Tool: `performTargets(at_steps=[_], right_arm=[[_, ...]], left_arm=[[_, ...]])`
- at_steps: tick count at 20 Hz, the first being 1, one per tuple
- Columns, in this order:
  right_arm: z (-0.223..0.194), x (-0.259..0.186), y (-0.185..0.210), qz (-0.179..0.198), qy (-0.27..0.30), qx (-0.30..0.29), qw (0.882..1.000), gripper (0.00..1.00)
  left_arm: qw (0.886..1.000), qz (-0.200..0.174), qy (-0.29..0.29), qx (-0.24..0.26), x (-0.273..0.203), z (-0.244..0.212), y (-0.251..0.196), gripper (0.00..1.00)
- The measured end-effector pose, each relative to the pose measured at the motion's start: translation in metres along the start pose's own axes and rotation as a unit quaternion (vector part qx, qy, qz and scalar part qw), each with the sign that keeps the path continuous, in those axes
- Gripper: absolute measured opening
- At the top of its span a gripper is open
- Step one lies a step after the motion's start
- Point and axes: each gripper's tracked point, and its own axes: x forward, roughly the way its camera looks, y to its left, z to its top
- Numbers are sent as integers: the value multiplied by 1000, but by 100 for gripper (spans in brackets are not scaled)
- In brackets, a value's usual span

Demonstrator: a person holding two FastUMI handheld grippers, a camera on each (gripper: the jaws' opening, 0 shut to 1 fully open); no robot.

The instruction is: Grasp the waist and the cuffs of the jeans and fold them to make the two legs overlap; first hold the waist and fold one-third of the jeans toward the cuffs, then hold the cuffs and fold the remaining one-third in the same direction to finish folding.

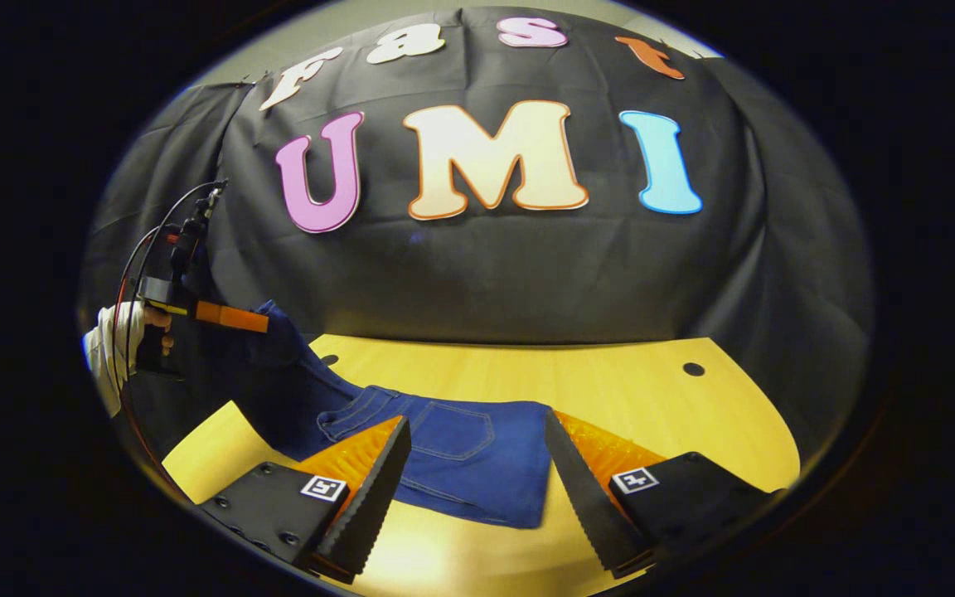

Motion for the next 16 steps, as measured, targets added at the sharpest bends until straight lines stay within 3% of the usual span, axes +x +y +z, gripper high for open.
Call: performTargets(at_steps=[6,12,16], right_arm=[[-10,-38,-73,-40,8,2,999,100],[-20,-67,-128,-75,13,10,997,100],[-22,-79,-151,-78,16,13,997,100]], left_arm=[[999,-40,-4,26,35,17,-97,0],[995,-81,33,39,94,-15,-186,0],[994,-68,81,38,128,-59,-224,0]])
